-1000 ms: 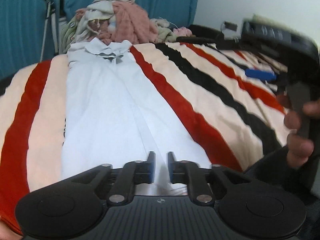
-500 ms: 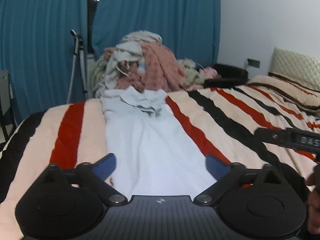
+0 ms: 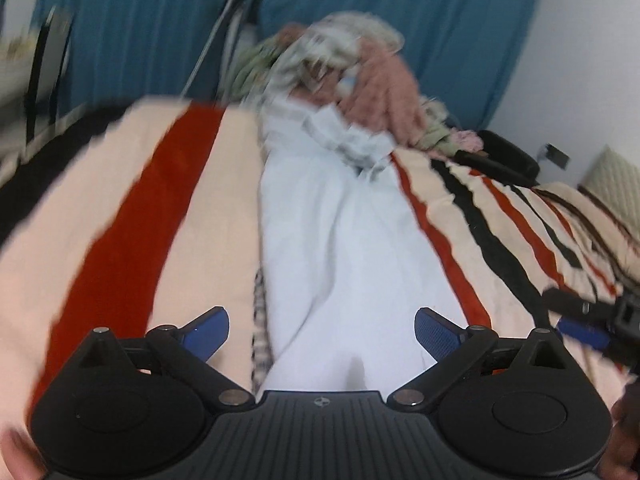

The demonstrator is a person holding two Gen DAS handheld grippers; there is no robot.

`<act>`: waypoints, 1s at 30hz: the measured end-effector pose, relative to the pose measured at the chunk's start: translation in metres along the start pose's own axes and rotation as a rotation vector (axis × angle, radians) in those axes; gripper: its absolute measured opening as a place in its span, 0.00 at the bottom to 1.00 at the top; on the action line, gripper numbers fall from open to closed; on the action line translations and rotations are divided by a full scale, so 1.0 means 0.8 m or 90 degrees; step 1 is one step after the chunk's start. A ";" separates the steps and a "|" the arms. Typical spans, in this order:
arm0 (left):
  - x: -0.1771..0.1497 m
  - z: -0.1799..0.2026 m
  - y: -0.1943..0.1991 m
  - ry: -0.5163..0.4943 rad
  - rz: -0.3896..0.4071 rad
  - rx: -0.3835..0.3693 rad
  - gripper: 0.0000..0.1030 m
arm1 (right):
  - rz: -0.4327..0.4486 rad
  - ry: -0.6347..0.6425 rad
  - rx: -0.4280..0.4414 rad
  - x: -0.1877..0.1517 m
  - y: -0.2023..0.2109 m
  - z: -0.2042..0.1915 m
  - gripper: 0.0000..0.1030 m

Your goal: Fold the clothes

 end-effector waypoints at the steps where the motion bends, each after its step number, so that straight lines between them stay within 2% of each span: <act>1: -0.002 -0.009 -0.004 0.026 -0.016 0.001 0.97 | -0.024 -0.028 0.010 -0.004 -0.006 0.006 0.81; 2: -0.005 -0.018 -0.007 0.047 -0.028 0.004 0.96 | -0.047 -0.064 0.021 -0.009 -0.011 0.013 0.76; 6: -0.018 -0.047 -0.021 0.118 -0.080 -0.002 0.91 | -0.127 -0.225 0.056 -0.030 -0.031 0.044 0.76; 12: -0.043 -0.079 -0.044 0.227 -0.158 -0.015 0.82 | -0.204 -0.381 0.014 -0.069 -0.049 0.083 0.69; 14: -0.049 -0.084 -0.043 0.249 -0.165 -0.026 0.80 | -0.230 -0.383 0.008 -0.081 -0.055 0.079 0.66; 15: -0.053 -0.084 -0.042 0.253 -0.166 -0.028 0.76 | -0.244 -0.370 0.004 -0.086 -0.057 0.074 0.63; 16: -0.057 -0.085 -0.039 0.258 -0.172 -0.032 0.66 | -0.258 -0.349 0.000 -0.090 -0.058 0.067 0.61; 18: -0.065 -0.086 -0.034 0.269 -0.184 -0.040 0.62 | -0.281 -0.316 -0.010 -0.098 -0.059 0.057 0.55; 20: -0.070 -0.085 -0.027 0.277 -0.190 -0.053 0.59 | -0.292 -0.307 -0.020 -0.105 -0.057 0.053 0.51; 26: -0.092 -0.072 -0.016 0.297 -0.230 -0.084 0.36 | -0.322 -0.287 -0.020 -0.123 -0.033 0.041 0.41; 27: -0.097 -0.071 -0.014 0.300 -0.236 -0.090 0.25 | -0.326 -0.287 -0.017 -0.127 -0.028 0.038 0.36; 28: -0.100 -0.069 -0.013 0.302 -0.242 -0.094 0.19 | -0.324 -0.281 -0.018 -0.128 -0.023 0.036 0.33; 30: -0.102 -0.067 -0.011 0.302 -0.243 -0.099 0.11 | -0.314 -0.262 -0.023 -0.128 -0.015 0.033 0.16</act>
Point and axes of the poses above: each gripper's, at about its wrist camera, not at the fingertips, and y roughly against the way its jaws point, z to its right, x to its top, the point moved 8 cm from there along -y, roughly the way its jaws point
